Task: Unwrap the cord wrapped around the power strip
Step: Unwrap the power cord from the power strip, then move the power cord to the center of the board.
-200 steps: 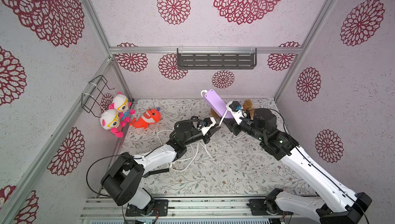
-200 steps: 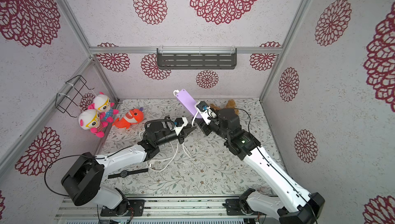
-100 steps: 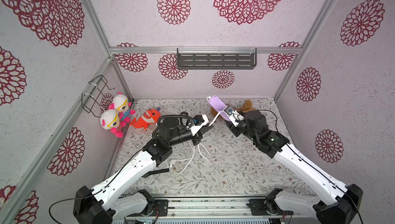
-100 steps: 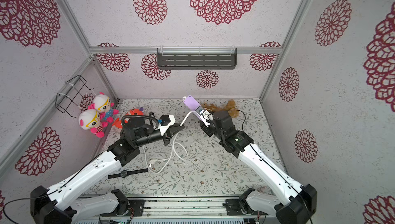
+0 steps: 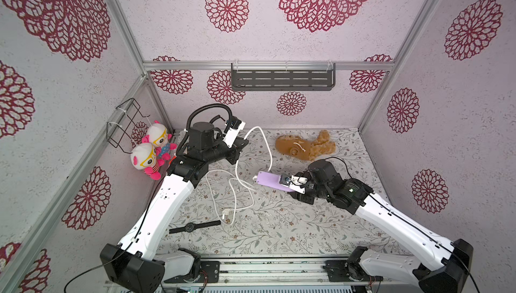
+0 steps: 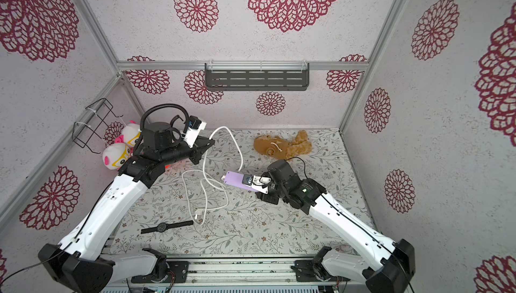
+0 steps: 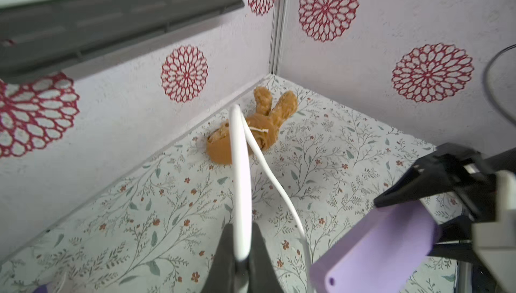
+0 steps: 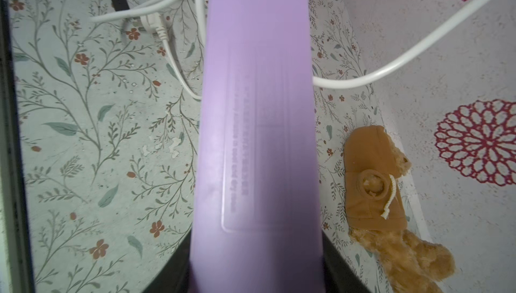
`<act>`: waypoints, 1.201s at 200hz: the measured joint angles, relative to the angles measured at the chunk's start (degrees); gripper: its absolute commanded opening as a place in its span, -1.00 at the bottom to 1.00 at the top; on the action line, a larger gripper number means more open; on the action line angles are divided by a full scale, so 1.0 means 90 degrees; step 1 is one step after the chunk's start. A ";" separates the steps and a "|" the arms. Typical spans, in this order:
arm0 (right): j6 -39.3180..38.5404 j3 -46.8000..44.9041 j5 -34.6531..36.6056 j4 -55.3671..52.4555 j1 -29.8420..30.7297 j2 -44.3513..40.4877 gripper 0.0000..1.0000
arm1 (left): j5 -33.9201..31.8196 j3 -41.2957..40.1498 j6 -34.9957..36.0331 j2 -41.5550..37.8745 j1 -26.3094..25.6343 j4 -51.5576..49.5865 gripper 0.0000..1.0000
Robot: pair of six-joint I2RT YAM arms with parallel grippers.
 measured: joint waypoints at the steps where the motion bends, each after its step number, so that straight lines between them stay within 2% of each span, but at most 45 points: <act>1: 0.0005 0.0000 -0.0012 0.0005 0.0002 -0.0029 -1.00 | 0.0010 0.0000 0.0000 0.0017 0.0010 -0.0007 -1.00; 29: 0.0192 -0.0187 0.0024 0.0573 -0.0109 -0.1032 -1.00 | 0.0466 -0.0236 -0.0170 0.0452 0.0364 -0.0034 -0.99; 61: 0.0539 -0.0338 0.0374 0.1372 -0.0469 -0.1710 -1.00 | 0.1265 -0.0685 -0.0425 0.0988 0.0430 -0.0007 -0.63; 69: 0.0595 -0.0342 0.0522 0.1508 -0.0510 -0.1715 -1.00 | 0.1426 -0.0743 -0.0449 0.1154 0.0338 -0.0029 -0.44; 82: 0.0685 -0.0342 0.0763 0.1736 -0.0539 -0.1681 -1.00 | 0.1637 -0.0780 -0.0401 0.1433 0.0121 -0.0143 0.02; 89: 0.0702 -0.0342 0.0903 0.1834 -0.0549 -0.1617 -1.00 | 0.1647 -0.0782 -0.0369 0.1547 0.0034 -0.0209 0.21; 118: 0.0758 -0.0342 0.1392 0.1933 -0.0593 -0.1226 -1.00 | 0.1260 -0.0908 -0.0369 0.1508 -0.0109 -0.0189 0.99; 124: 0.0780 -0.0340 0.1472 0.1931 -0.0612 -0.1163 -1.00 | 0.1093 -0.1001 -0.0357 0.1394 -0.0085 -0.0097 0.94; 163: 0.1078 -0.0007 0.2127 0.1877 -0.0869 -0.0733 -1.00 | 0.0114 -0.1685 -0.0330 0.0119 0.0044 0.0551 0.94; 182: 0.1304 0.0051 0.2339 0.1902 -0.1156 -0.0648 -1.00 | -0.0476 -0.2123 -0.0758 -0.0748 0.0083 0.1115 0.94; 196: 0.1542 -0.0036 0.2429 0.1928 -0.1428 -0.0656 -1.00 | -0.1156 -0.2358 -0.1535 -0.1246 0.0180 0.1411 0.94; 210: 0.1775 -0.0219 0.2497 0.1955 -0.1627 -0.0695 -1.00 | -0.1763 -0.2501 -0.2628 -0.1467 0.0425 0.1443 0.94; 240: 0.2276 -0.0585 0.2659 0.1766 -0.1768 -0.0784 -1.00 | -0.2501 -0.2805 -0.4626 -0.1205 0.0811 0.0755 0.96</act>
